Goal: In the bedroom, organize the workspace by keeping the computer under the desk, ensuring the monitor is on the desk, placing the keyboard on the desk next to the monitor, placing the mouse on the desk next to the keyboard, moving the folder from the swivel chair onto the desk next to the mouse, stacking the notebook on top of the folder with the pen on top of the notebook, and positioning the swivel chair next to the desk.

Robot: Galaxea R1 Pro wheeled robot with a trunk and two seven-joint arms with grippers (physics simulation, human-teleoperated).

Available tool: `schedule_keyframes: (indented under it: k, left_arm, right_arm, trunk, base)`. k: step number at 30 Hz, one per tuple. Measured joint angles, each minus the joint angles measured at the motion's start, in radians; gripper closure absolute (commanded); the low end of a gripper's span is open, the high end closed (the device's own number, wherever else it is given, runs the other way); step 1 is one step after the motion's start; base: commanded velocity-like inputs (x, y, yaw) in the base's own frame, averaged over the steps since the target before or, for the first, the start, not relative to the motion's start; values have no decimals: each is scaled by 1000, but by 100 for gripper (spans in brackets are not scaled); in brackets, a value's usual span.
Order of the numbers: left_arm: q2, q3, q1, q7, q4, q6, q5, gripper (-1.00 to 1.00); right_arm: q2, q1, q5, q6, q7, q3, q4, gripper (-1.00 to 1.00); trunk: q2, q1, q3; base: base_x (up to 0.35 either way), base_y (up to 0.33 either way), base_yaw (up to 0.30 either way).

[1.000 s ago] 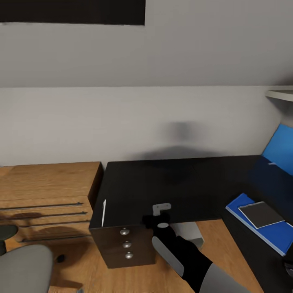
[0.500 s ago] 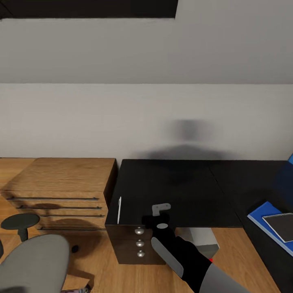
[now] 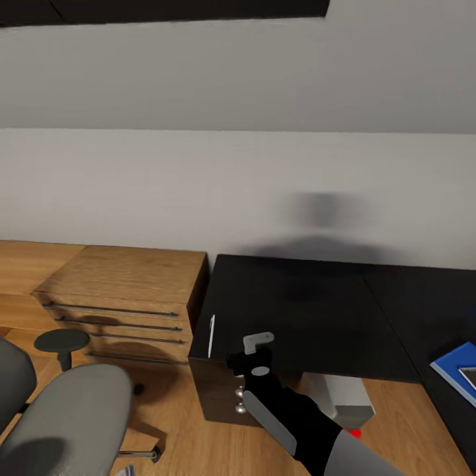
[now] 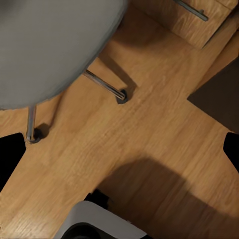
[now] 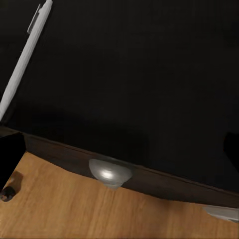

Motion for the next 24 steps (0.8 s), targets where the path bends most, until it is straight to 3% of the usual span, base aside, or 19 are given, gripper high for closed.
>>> schedule_keyframes:
  k: [16,24]
  left_arm:
    - [-1,-3,0,-1,0,-6,-4,-100]
    - [-2,-4,0,0,0,-6,-4,-100]
  right_arm:
    - [1,0,0,-6,0,4,0,-100]
    - [0,0,-1,-6,1,4,0,-100]
  trunk:
    - [0,-1,-18]
    - [0,0,-22]
  base:
    - [234,19,198]
    - [192,121,52]
